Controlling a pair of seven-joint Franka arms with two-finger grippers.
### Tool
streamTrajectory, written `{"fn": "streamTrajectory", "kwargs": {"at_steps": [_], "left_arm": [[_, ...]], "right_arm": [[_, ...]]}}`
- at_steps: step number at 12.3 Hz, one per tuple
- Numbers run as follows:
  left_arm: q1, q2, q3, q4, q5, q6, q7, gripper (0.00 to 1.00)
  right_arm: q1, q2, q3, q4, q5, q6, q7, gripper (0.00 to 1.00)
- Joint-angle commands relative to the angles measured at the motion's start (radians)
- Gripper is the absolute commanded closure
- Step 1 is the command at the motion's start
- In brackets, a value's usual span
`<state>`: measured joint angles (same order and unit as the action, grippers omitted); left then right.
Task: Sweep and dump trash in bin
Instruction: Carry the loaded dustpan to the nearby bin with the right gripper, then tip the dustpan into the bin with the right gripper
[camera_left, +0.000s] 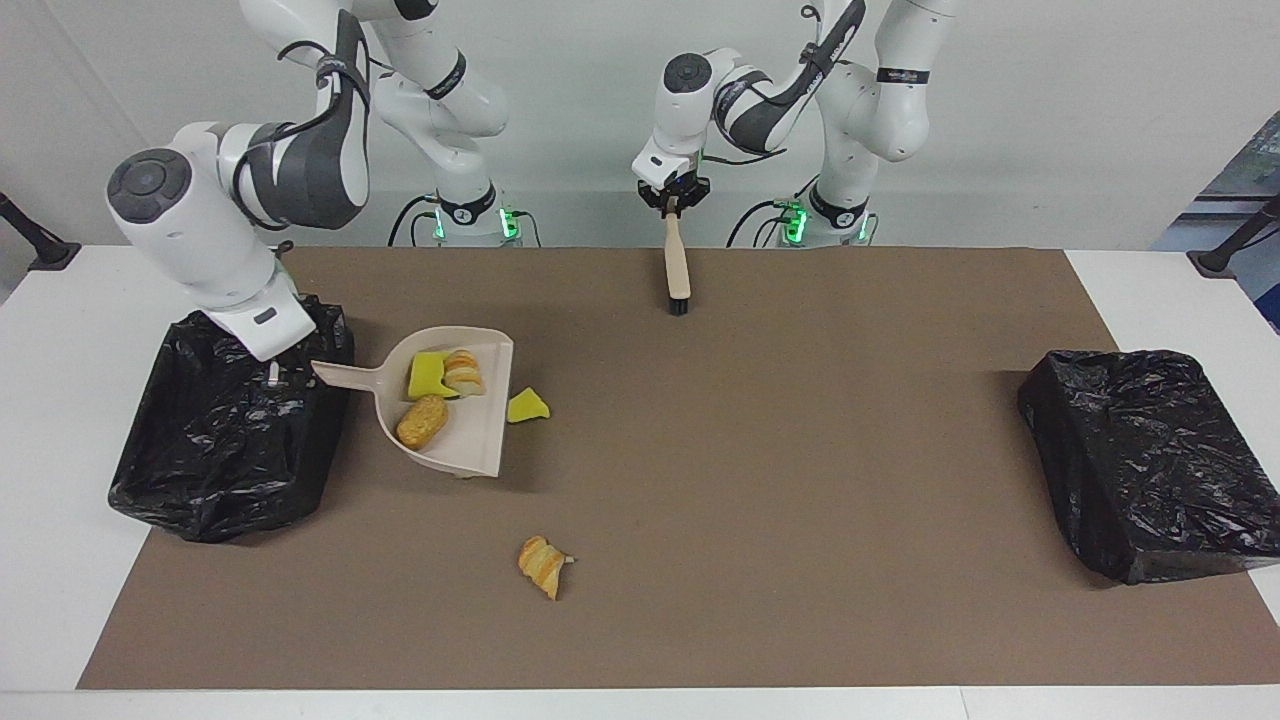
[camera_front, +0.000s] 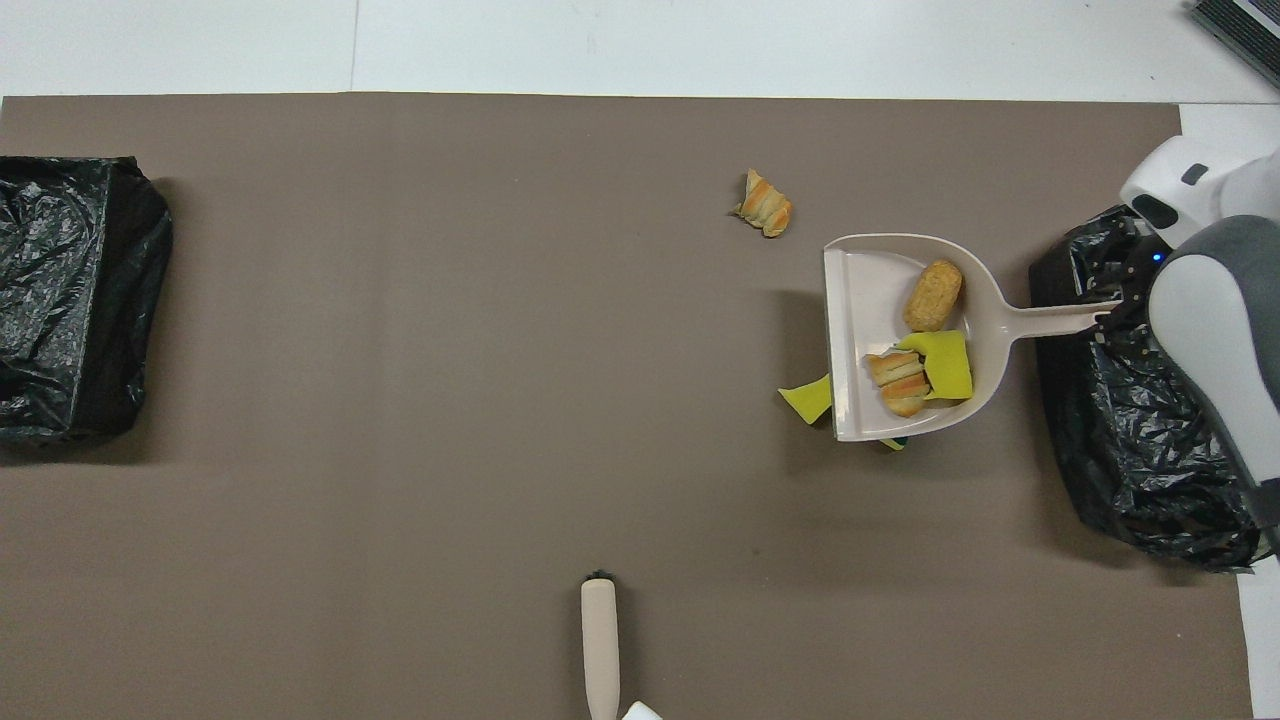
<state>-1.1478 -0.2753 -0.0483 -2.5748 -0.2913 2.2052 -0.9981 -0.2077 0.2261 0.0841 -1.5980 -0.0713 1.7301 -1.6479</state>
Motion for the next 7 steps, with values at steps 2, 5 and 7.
{"fn": "streamTrajectory", "kwargs": {"at_steps": [2, 5, 7], "left_arm": [[0.046, 0.027, 0.014, 0.005, -0.019, 0.005, 0.006, 0.29], [0.216, 0.047, 0.016, 0.105, -0.005, -0.065, 0.102, 0.00], [0.331, 0.050, 0.018, 0.157, 0.039, -0.102, 0.172, 0.00]], "right_arm": [[-0.160, 0.018, 0.013, 0.076, -0.019, -0.026, -0.156, 1.00], [-0.284, 0.021, 0.011, 0.110, -0.021, -0.009, -0.308, 1.00], [-0.318, 0.016, 0.008, 0.145, -0.066, -0.006, -0.345, 1.00]]}}
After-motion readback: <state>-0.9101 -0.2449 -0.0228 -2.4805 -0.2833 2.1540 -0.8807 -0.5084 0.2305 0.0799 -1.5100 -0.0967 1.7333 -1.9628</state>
